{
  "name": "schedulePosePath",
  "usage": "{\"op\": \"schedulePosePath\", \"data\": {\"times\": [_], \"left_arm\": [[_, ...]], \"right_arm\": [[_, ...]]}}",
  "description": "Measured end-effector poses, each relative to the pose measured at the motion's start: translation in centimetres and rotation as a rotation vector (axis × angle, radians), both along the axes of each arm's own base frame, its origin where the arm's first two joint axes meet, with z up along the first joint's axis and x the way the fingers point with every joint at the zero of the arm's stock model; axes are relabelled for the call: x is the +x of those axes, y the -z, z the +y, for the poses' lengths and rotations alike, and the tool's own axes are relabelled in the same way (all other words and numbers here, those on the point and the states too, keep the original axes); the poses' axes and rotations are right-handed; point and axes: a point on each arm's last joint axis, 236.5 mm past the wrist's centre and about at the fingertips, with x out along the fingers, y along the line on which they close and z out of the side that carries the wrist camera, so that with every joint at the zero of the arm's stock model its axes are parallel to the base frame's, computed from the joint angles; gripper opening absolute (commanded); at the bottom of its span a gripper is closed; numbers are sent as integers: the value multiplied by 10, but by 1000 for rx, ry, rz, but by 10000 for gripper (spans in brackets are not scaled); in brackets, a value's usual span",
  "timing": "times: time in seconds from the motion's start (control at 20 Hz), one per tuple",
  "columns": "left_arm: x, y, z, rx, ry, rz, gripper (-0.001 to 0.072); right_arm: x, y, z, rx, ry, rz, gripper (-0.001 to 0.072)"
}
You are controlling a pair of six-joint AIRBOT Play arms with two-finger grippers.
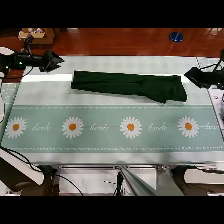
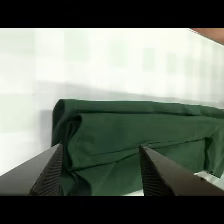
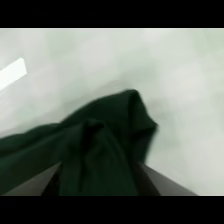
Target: Fold the shirts.
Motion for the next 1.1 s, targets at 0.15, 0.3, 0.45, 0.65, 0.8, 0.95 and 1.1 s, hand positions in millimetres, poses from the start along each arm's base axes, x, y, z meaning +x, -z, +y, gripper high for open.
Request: {"op": "schedulePosePath", "data": {"times": [0.15, 0.3, 0.45, 0.65, 0.8, 0.95, 1.1], "left_arm": [[-7, -15, -2, -6, 44, -5, 561], [-16, -19, -11, -13, 92, 8, 561], [-21, -21, -22, -17, 126, 16, 561], [-24, -21, -32, -18, 152, 19, 560], [-25, -21, -36, -18, 165, 19, 559], [-26, -21, -37, -18, 168, 20, 550], [-31, -22, -41, -25, 187, 35, 297]], "right_arm": [[-29, 18, -16, 23, -4, 109, 597], [-39, 34, -14, 138, -1, 152, 598], [-34, 48, -2, 243, 2, 157, 598], [-18, 70, 29, 356, -8, 154, 598], [0, 75, 58, 436, -24, 118, 589], [5, 80, 82, 456, -73, 108, 104], [7, 73, 96, 492, -108, 94, 30]]}}
